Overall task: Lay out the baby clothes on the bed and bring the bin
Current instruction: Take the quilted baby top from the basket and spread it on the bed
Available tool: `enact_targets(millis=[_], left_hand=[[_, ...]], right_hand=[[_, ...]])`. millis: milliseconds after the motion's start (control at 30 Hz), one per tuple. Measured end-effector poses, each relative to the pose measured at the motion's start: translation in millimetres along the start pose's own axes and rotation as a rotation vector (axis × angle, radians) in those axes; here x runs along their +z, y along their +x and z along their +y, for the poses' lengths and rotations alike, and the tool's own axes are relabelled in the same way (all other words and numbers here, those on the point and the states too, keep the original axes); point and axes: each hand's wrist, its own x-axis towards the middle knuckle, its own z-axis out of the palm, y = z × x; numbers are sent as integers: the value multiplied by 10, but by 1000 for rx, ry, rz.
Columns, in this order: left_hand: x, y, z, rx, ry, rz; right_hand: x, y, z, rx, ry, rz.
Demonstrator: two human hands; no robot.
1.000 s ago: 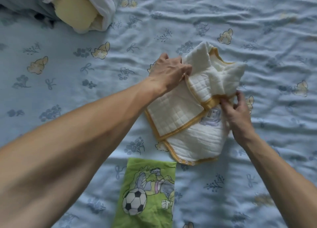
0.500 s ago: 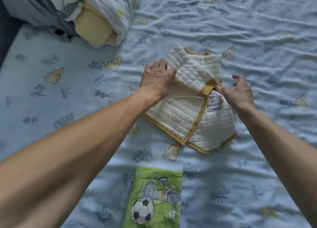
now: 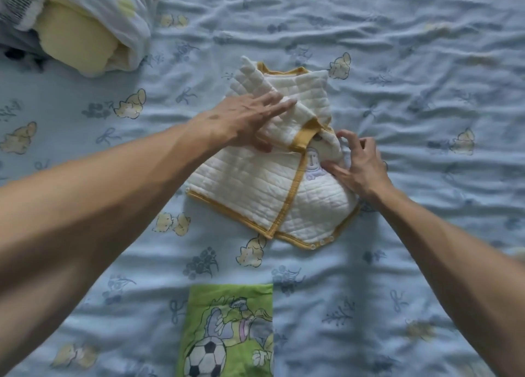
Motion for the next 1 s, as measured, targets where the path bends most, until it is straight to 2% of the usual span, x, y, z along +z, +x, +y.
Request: enact_targets(millis=[167,300,400,500,600,667,733,800,900,933,1000], left_hand=[[-108,143,76,-45,-13,-45],[-206,203,145,-69,49,-44],[-166,162,118,-78,30,58],[-153,-27,17,-144,-223,282],[-173,-269,-181,-290,-687,543],[-147,-449,-388,-393,-1023,627],[-81,-619,-672,-518,-1212,633],[-13,-774,-975,-707,-1292,542],[82,-920,-1268,-951,-1313,307],[118,-938,-1286,-1025,-1252,295],[162,-938,-1197,-1131,-1010,414]], right_hand=[[-116,19,188,-68,112,-175],[-141,56,235,-57,195,-220],[-114,86,240,-56,191,-204],[-96,112,232,-57,179,-202],[-90,116,229,-51,174,-200],[-84,114,227,-48,166,-195],[-82,121,221,-42,166,-196],[-72,125,223,-44,167,-195],[-56,123,236,-51,171,-192],[-57,123,236,-53,174,-193],[-61,121,233,-54,174,-197]])
